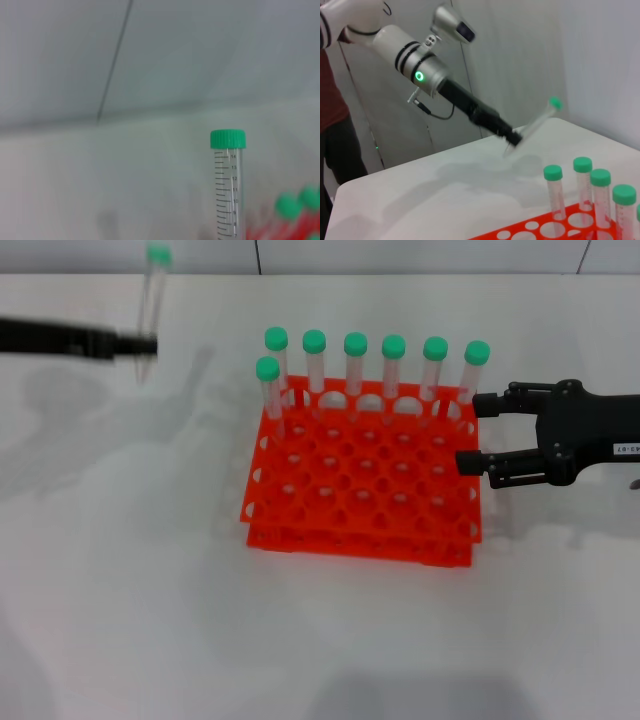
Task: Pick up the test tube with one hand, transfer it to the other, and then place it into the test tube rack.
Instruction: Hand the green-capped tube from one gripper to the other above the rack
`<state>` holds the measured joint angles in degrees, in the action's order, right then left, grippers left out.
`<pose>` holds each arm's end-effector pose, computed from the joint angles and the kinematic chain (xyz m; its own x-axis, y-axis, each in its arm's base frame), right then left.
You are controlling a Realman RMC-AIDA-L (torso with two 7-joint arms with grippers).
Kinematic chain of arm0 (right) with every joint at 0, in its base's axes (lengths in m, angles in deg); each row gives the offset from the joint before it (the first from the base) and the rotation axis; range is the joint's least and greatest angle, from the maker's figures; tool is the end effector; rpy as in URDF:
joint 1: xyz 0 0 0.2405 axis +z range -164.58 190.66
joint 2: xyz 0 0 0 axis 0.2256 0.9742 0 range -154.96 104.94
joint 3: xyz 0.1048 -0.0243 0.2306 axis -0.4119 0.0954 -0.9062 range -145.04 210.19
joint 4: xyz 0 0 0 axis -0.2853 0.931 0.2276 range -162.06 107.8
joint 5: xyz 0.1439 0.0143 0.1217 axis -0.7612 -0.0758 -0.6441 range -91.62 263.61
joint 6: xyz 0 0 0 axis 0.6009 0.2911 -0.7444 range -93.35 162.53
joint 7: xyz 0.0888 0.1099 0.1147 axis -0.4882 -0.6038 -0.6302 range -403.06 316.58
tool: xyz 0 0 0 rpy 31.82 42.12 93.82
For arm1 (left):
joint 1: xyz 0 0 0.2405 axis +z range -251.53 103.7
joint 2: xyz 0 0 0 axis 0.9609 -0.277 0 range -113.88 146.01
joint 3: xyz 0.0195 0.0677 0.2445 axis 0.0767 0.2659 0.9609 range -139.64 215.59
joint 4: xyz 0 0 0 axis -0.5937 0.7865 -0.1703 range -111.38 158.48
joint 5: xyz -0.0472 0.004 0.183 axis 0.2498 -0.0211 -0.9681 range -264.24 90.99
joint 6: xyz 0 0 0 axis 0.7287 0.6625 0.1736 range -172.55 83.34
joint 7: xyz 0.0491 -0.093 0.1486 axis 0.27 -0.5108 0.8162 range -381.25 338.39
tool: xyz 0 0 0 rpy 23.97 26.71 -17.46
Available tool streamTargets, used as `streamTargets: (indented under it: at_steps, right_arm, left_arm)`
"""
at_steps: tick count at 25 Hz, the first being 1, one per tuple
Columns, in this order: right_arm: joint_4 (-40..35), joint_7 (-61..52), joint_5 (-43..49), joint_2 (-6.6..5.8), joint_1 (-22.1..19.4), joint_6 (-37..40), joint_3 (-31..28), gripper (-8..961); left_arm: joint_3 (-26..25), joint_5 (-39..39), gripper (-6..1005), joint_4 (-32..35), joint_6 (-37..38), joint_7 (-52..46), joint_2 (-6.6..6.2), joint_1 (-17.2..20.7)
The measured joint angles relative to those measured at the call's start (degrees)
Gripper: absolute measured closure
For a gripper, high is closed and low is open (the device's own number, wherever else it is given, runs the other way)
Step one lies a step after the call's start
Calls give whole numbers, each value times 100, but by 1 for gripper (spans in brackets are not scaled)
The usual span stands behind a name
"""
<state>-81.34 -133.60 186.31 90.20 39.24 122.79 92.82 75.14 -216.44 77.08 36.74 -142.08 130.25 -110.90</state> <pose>0.1950 0.3293 -0.0058 0.8557 -0.2394 -0.4587 -0.3356 -0.9316 -0.1398 -0.2422 0.4002 0.0462 0.6157 0.6528 0.4413 0.7863 -0.5458 -0.2896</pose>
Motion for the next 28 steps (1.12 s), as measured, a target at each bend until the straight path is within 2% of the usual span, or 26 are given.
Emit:
streamTargets:
  at_steps: [6,12,17,21,28]
  right_arm:
    - [-1,1,-3,2,-2,-38,-6,111]
    - [-1,19,-23,2,13,-106,-4,111]
    - [2,127,-155,-1,2,-118,-4,111]
    - [6,162,-164,-3,-1,-114,-33,112]
    - [15,235,-221,-9,-34,-71,-74,112]
  left_arm:
    - [-44,1507,800,-121,-341,986,-28,290]
    - [-26,2219,799,-729,-335,1964,-28,82]
    - [-22,2416,798,-1383,-188,2757,-19,-316]
    - [12,2443,797,-1665,-161,3002,11,-536]
    - [906,2447,796,-1819,-11,3534,108,-785]
